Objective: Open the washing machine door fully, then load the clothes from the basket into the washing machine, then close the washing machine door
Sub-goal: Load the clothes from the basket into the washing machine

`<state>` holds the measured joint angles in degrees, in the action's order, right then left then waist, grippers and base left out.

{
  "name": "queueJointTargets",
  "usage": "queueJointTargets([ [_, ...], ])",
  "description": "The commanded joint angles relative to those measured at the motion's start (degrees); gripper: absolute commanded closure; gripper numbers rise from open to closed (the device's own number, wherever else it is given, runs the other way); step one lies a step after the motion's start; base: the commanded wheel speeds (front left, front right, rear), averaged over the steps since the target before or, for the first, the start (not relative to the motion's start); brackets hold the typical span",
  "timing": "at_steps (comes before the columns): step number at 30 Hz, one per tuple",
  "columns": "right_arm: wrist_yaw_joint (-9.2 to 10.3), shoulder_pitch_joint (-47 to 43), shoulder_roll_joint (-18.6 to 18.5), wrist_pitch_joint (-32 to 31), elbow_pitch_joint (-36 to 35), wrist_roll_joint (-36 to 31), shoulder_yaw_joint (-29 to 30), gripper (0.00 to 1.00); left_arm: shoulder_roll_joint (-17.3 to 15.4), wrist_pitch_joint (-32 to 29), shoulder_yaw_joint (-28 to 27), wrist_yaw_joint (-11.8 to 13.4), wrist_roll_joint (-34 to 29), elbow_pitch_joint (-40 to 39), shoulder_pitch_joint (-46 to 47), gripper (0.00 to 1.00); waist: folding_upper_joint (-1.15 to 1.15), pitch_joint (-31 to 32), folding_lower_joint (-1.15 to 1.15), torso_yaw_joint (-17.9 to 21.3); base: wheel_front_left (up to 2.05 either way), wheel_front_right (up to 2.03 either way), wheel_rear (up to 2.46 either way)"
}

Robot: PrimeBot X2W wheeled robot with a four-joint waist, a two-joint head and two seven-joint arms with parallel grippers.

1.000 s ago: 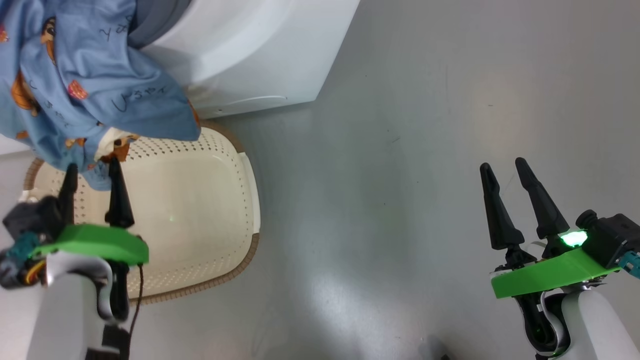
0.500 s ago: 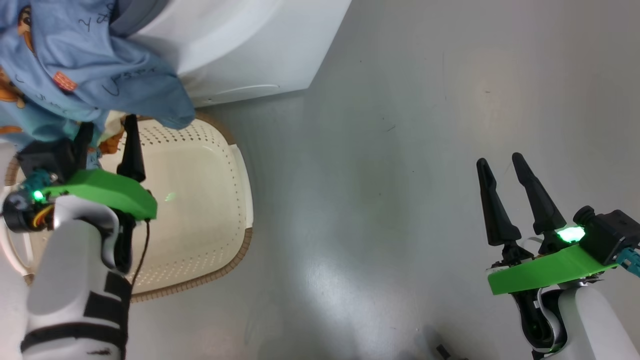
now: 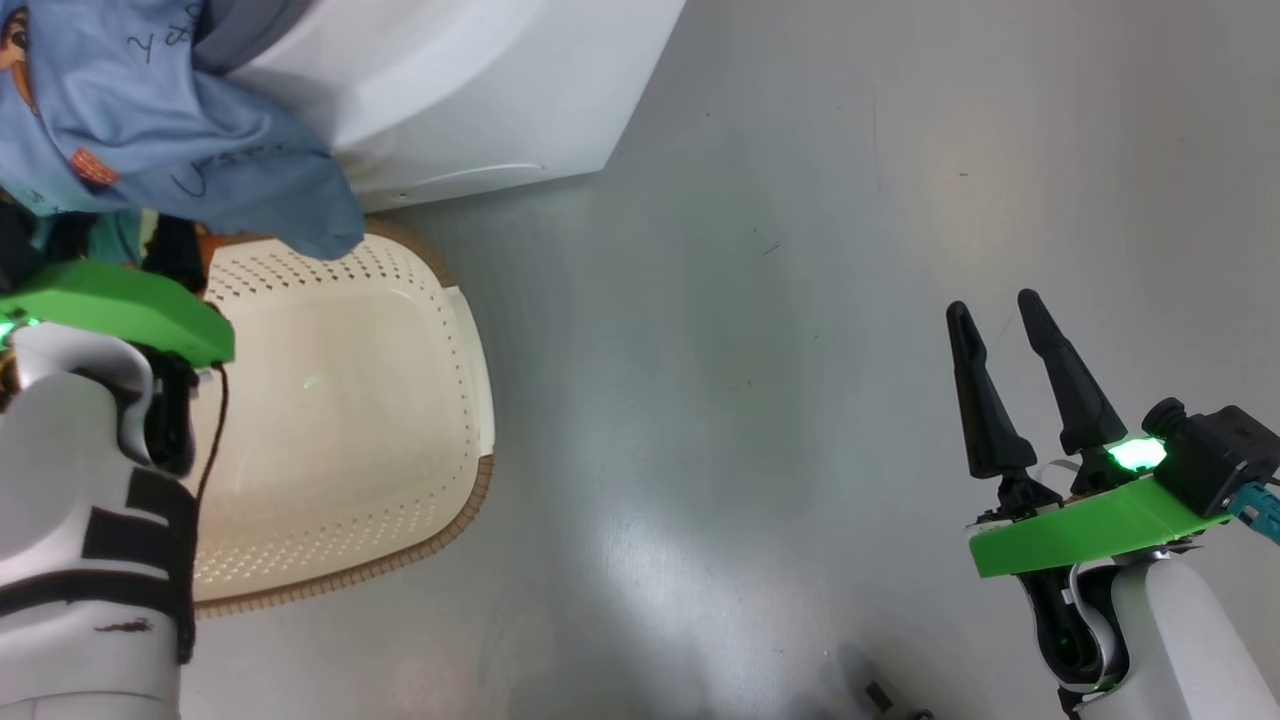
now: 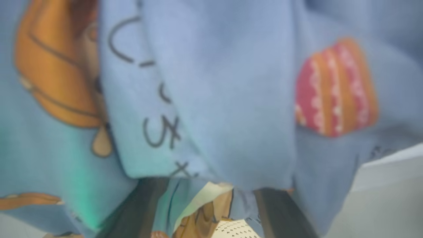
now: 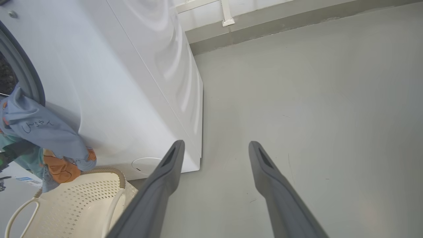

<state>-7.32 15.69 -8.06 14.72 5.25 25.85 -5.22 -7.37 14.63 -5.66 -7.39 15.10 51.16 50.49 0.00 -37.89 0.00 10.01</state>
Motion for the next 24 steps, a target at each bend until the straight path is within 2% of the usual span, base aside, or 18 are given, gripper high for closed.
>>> queueJointTargets([
  [1, -0.17, -0.64, -0.32, 0.28, -1.25, 0.53, -1.24, 0.00, -2.58, 0.37, -1.08, -0.10, 1.13, -0.94, 0.73, 0.55, 0.00, 0.05, 0.00, 0.05, 0.00, 0.00, 0.00],
  [3, -0.17, -0.68, -0.35, 0.28, -1.24, 0.52, -1.04, 0.00, -2.66, 0.37, -0.89, -0.10, 2.07, -1.29, 1.01, 0.95, 0.00, 0.06, 0.00, -0.02, 0.00, 0.00, 0.00],
  [4, -0.17, -0.69, -0.36, 0.28, -1.24, 0.51, -0.93, 0.00, -2.69, 0.37, -0.97, -0.10, 2.51, -1.50, 1.02, 1.00, 0.00, 0.09, 0.00, -0.10, 0.00, 0.00, 0.00],
  [12, -0.17, -0.92, -0.22, 0.28, -1.31, 0.27, -0.41, 0.00, -1.73, 0.37, -1.98, -0.10, 4.26, -5.22, -1.45, 1.00, 0.00, 0.78, 0.00, -1.20, 0.00, 0.00, 0.00],
  [24, -0.17, -1.25, -0.22, 0.28, -1.40, 0.10, 0.03, 0.00, 2.34, 0.37, -6.01, -0.10, 4.27, -23.20, -8.94, 1.00, 0.00, 2.05, 0.00, -3.38, 0.00, 0.00, 0.00],
])
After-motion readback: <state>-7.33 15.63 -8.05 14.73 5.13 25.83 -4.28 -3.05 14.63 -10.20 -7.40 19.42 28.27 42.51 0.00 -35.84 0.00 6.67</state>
